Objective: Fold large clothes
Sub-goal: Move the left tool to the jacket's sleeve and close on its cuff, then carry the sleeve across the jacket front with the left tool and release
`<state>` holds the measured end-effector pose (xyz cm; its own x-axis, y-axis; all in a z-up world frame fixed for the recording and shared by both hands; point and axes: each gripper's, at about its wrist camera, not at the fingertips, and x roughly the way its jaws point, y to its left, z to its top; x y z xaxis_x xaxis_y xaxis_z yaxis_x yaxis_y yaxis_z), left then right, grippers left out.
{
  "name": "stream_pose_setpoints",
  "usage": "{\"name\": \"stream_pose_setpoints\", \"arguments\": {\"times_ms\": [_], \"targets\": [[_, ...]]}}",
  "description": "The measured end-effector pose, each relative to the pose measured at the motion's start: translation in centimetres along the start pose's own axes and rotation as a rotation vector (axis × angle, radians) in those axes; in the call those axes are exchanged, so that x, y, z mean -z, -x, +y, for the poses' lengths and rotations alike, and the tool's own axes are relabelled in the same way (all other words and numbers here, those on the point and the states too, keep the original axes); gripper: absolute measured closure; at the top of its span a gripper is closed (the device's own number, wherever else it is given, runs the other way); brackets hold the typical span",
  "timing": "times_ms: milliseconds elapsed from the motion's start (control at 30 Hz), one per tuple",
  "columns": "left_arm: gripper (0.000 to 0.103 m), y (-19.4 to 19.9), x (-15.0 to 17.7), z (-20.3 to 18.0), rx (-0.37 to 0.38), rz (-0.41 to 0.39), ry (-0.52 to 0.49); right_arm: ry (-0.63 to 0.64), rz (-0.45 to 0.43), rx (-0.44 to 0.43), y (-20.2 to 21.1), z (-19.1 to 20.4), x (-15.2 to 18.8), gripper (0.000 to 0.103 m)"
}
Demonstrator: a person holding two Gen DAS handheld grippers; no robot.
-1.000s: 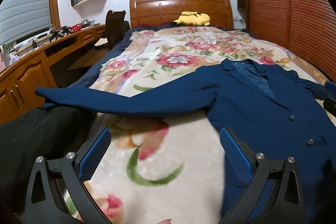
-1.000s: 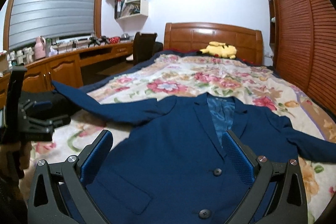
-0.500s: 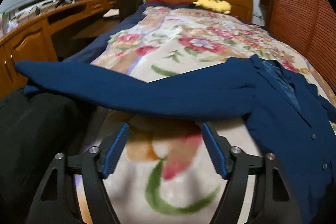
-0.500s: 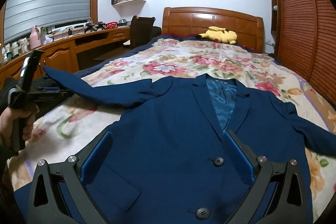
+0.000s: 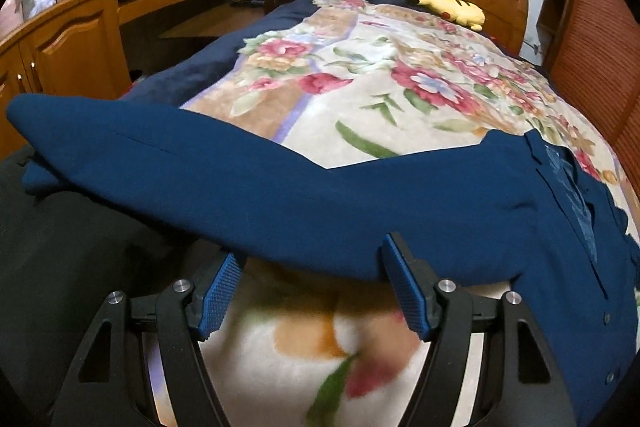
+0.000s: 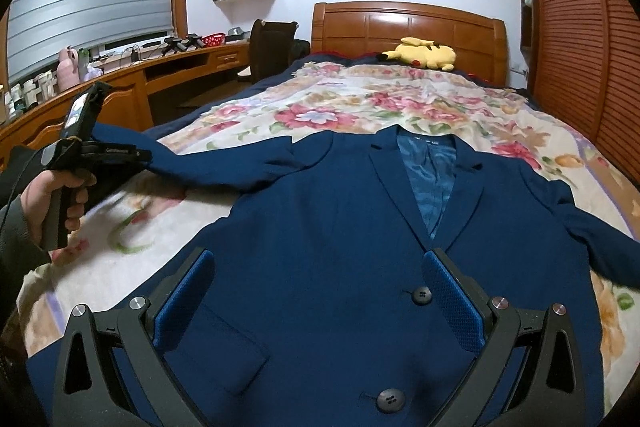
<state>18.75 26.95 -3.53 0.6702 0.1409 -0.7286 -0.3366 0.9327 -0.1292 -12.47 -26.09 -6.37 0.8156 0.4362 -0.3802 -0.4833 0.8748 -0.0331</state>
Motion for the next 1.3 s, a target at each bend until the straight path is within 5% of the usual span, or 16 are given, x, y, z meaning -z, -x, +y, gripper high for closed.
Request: {"name": "stream_pose_setpoints", "arguments": {"times_ms": [100,233,300,467,700,933,1200,1300], "targets": [[0.050,-0.7,-0.1,0.5,0.021,0.018,0.039,0.001,-0.004,-0.002,0.2,0.1,-0.1,0.000],[0.096,-1.2,-0.3,0.5,0.037,0.028,0.046,0.003,-0.009,-0.004,0.4,0.0,0.0,0.000],[0.100,-0.5,-0.6,0.0,0.039,0.004,0.036,0.003,-0.010,-0.002,0.6,-0.2,0.0,0.000],[0.100,3.0,-1.9,-3.5,0.043,-0.070,-0.062,0.002,-0.015,0.021,1.1,-0.9,0.1,0.000],[0.100,9.0,-2.5,-11.4,0.160,-0.151,-0.207,-0.036,-0.021,0.064,3.1,-3.3,0.1,0.000],[0.100,12.3,-1.0,-18.6,0.280,-0.145,-0.327,-0.086,-0.029,0.093,5.7,-5.0,0.2,0.000],[0.100,12.8,3.6,-23.6,0.284,-0.080,-0.444,-0.096,-0.033,0.107,7.1,-4.5,0.7,0.000],[0.081,13.1,5.6,-23.9,0.287,-0.051,-0.490,-0.093,-0.035,0.096,7.4,-4.4,0.7,0.000]]}}
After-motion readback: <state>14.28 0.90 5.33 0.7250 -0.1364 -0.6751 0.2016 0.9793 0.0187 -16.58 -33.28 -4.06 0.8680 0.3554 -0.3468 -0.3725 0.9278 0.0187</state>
